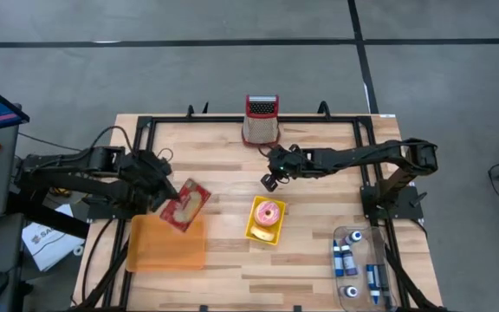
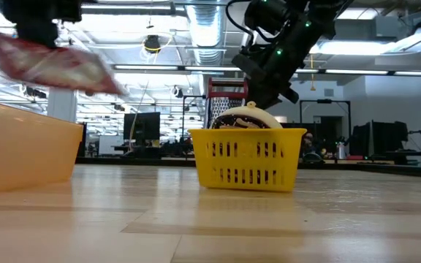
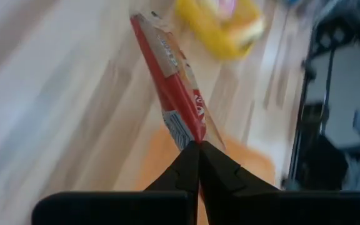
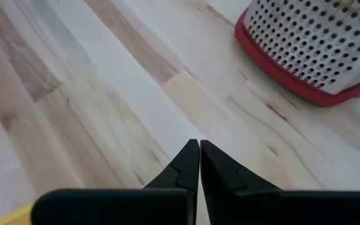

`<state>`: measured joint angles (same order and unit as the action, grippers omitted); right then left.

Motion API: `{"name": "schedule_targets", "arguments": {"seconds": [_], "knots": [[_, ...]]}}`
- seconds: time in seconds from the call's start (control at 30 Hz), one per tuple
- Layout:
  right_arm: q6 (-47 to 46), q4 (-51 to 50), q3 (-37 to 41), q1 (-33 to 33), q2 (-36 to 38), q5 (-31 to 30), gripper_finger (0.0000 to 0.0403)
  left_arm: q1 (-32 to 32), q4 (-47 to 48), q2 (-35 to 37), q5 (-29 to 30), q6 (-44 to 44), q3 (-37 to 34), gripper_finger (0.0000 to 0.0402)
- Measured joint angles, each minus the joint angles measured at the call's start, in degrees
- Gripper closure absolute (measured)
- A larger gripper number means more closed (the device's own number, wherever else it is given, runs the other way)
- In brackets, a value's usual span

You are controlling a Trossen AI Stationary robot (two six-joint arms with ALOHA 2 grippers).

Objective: Pick & Place Food Item
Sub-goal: Put the red popcorn bag into the orange bin

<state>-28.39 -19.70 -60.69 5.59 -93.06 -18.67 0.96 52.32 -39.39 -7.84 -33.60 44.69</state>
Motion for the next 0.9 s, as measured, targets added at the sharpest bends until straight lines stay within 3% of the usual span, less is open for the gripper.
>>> {"name": "schedule_targets", "arguments": {"seconds": [0.33,0.57,0.9], "knots": [[-2.38,-1.11,0.00,-1.80,0.02,-1.10,0.0394,-7.75,8.67,1.21,-11.49,-1.43,0.00,0.0401],[-3.17,-1.30,0.00,-3.05,0.02,-1.32,0.0394,-17.62,9.24,1.02,-12.61,-6.76,-1.16,0.0401],[-5.91,-1.34,0.00,-4.93,0.02,-3.14,0.0395,-26.45,-6.00,-1.62,-10.56,-10.44,-12.57,0.0401]]}}
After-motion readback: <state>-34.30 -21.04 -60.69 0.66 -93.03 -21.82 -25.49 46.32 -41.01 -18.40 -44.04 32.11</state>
